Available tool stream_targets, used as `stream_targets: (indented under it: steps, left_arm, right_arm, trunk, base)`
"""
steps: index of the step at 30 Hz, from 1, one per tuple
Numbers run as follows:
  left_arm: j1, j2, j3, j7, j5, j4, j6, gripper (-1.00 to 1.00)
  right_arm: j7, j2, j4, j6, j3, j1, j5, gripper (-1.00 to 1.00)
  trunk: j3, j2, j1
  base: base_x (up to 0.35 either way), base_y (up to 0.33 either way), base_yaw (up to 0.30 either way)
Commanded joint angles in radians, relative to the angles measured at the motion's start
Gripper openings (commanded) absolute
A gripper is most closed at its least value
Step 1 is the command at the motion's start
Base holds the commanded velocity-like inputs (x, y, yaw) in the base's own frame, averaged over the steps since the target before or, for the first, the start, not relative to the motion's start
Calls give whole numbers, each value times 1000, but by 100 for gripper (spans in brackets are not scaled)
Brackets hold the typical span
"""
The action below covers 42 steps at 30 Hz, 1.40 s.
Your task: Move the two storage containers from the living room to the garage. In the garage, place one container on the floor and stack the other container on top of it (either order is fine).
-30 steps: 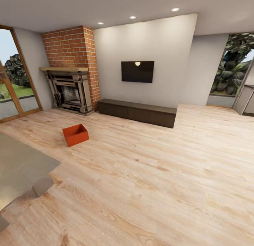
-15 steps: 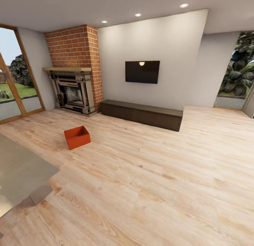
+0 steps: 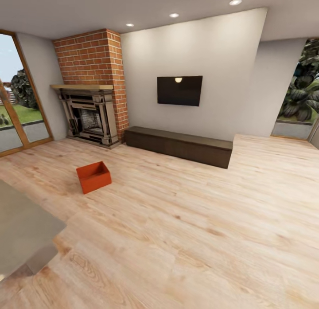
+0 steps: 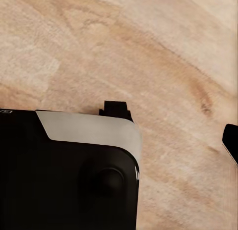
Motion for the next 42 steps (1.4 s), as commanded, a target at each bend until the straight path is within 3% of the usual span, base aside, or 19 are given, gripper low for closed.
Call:
stream_targets:
  steps: [1, 10, 19, 42]
  left_arm:
    - [-1, 0, -1, 4, -4, 1, -4, 100]
    - [-1, 0, -1, 4, -4, 1, -3, 100]
    - [-1, 0, -1, 4, -4, 1, -4, 100]
    - [-1, 0, -1, 4, -4, 1, -3, 100]
  right_arm:
    - [-1, 1, 3, -3, 8, -1, -8, 100]
    - [-1, 2, 3, -4, 8, -1, -9, 100]
    - [-1, 0, 3, -4, 8, -1, -9, 100]
    - [-1, 2, 3, -3, 8, -1, -8, 100]
  trunk:
    - [-1, 0, 1]
    - [-1, 0, 1]
    - [-1, 0, 1]
    - [-1, 0, 1]
  base:
    - [322, 0, 0]
    - [322, 0, 22]
    - [322, 0, 206]
    - [322, 0, 3]
